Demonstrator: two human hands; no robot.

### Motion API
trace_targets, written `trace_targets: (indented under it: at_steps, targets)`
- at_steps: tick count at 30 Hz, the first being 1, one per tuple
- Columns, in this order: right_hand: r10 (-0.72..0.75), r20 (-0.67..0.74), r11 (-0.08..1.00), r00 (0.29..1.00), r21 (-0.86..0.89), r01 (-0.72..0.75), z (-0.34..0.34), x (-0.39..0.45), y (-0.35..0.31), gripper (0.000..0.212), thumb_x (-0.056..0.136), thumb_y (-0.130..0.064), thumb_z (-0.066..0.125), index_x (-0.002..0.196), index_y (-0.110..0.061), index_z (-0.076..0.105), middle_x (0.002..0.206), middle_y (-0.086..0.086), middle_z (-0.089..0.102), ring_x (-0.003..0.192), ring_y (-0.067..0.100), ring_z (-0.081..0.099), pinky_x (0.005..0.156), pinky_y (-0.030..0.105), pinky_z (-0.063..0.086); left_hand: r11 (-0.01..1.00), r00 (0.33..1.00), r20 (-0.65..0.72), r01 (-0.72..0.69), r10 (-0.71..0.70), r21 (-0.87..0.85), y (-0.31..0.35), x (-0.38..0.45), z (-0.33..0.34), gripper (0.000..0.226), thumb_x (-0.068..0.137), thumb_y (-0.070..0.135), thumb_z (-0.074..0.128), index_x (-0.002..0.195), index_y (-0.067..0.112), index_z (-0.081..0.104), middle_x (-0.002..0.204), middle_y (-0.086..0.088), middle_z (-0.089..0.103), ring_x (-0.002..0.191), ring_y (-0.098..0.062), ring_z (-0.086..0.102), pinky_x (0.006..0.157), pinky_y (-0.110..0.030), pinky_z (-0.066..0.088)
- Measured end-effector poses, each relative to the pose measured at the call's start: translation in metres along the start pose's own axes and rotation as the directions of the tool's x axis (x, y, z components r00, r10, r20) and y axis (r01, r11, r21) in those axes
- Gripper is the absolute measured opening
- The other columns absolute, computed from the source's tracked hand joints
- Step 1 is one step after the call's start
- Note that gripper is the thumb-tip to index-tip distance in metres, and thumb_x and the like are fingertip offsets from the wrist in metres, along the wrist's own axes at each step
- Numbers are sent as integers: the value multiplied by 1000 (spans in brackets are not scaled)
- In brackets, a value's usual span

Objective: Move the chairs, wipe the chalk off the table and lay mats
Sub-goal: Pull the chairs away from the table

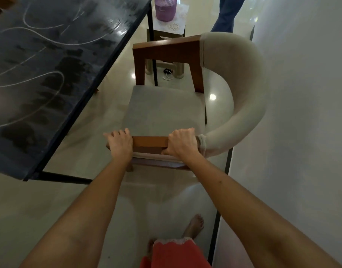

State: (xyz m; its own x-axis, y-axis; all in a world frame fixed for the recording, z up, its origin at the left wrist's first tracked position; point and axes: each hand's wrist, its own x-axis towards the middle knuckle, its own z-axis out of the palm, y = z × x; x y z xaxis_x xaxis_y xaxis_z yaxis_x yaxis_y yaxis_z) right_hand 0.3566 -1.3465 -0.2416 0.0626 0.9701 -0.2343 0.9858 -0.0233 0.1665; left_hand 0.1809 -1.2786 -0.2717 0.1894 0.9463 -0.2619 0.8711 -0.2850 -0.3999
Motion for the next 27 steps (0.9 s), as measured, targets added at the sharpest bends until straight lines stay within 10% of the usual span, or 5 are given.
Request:
trace_targets:
  at_steps: [8, 12, 19, 24, 27]
  targets:
    - [69, 55, 980, 996, 181, -78, 0, -2, -5, 71, 65, -88, 50, 68, -17, 53, 63, -1, 50, 64, 20, 52, 71, 37, 38, 892, 983, 140, 168, -119, -420, 38, -20, -16, 57, 94, 13, 45, 145, 3, 22, 154, -24, 15, 143, -41, 9, 114, -50, 21]
    - [95, -83, 953, 992, 296, -66, -8, -7, 28, 86, 79, -86, 19, 83, -13, 64, 88, 7, 68, 91, 25, 61, 87, 43, 43, 571, 901, 322, 432, -289, -698, 52, -23, -31, 59, 97, 11, 37, 148, -2, 9, 156, -28, 1, 145, -40, 2, 118, -45, 15]
    - [324, -327, 945, 888, 162, -285, -33, -4, 145, 49, 94, -52, 48, 107, -8, 65, 117, 13, 64, 125, 32, 47, 105, 54, 32, -158, 649, 655, 653, -387, -741, 67, -10, -50, 68, 101, 19, 33, 146, -6, -10, 146, -26, 35, 128, -42, 42, 105, -46, 38]
    - [503, -129, 859, 855, 182, -478, -32, 0, 213, 52, 91, -46, 57, 129, -10, 55, 149, 11, 37, 142, 46, 18, 103, 75, 20, -377, 581, 782, 688, -227, -620, 79, -2, -62, 103, 92, 34, 57, 144, 6, -28, 143, -22, 40, 111, -45, 57, 91, -55, 50]
    - [561, -65, 782, 826, 368, -502, -29, 10, 231, 62, 89, -40, 63, 140, -14, 40, 160, 11, 9, 137, 53, 20, 101, 66, 35, -448, 548, 812, 686, -201, -574, 84, 1, -65, 97, 94, 25, 54, 145, 11, -28, 144, -19, 36, 110, -46, 55, 73, -60, 54]
